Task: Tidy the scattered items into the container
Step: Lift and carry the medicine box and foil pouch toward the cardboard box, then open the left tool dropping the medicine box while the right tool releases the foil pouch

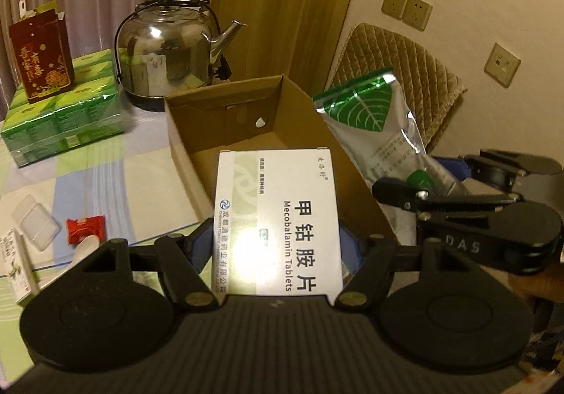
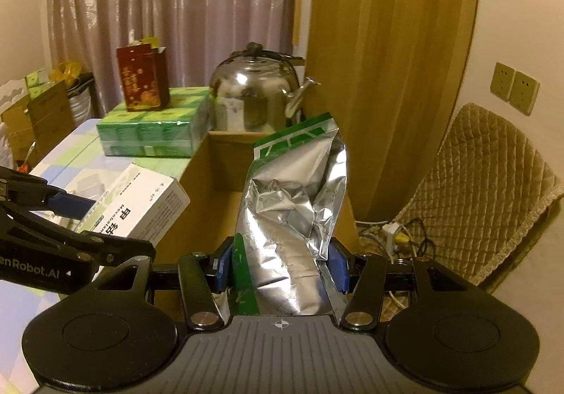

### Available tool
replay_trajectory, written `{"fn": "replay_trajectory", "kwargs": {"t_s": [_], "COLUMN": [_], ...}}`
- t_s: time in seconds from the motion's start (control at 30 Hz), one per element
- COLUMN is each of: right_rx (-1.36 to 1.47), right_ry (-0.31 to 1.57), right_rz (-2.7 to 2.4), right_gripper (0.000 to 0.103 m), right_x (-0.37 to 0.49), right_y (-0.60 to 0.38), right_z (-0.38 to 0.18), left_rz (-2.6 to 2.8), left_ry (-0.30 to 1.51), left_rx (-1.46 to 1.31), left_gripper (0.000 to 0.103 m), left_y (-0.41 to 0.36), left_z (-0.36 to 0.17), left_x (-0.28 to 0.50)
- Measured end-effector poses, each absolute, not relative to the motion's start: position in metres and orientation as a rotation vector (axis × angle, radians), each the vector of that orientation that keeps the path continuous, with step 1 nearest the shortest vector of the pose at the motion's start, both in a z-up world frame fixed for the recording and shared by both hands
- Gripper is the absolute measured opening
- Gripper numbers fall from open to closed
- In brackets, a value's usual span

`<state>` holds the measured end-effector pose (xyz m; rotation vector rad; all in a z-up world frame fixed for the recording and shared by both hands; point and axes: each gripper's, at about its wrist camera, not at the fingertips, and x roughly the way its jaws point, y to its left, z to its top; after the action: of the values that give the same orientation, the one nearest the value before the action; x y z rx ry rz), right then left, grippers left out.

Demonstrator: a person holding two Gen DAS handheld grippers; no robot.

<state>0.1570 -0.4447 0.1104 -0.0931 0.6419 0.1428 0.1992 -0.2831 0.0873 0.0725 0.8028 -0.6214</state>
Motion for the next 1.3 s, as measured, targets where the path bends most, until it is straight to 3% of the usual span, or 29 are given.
{"fn": "replay_trajectory", "kwargs": {"t_s": [0.83,1.3], "right_rx": [-0.036,-0.036], "right_ry": [0.679,0.687], "right_rz": [0.125,0.134], "right_gripper": [0.051,0.051], "right_x": [0.202,0.201], "right_y": [-0.476,-0.473], "right_z": [0.081,0.079], "left_rz": [-0.613,-0.561], "left_ry": [0.860,0.823], "left_rx": [0.015,0.028], "left_gripper": [0.067,0.071], "left_y": [-0.319,-0.286], "left_z": [0.049,0.057], "left_x": [0.249,0.235]}}
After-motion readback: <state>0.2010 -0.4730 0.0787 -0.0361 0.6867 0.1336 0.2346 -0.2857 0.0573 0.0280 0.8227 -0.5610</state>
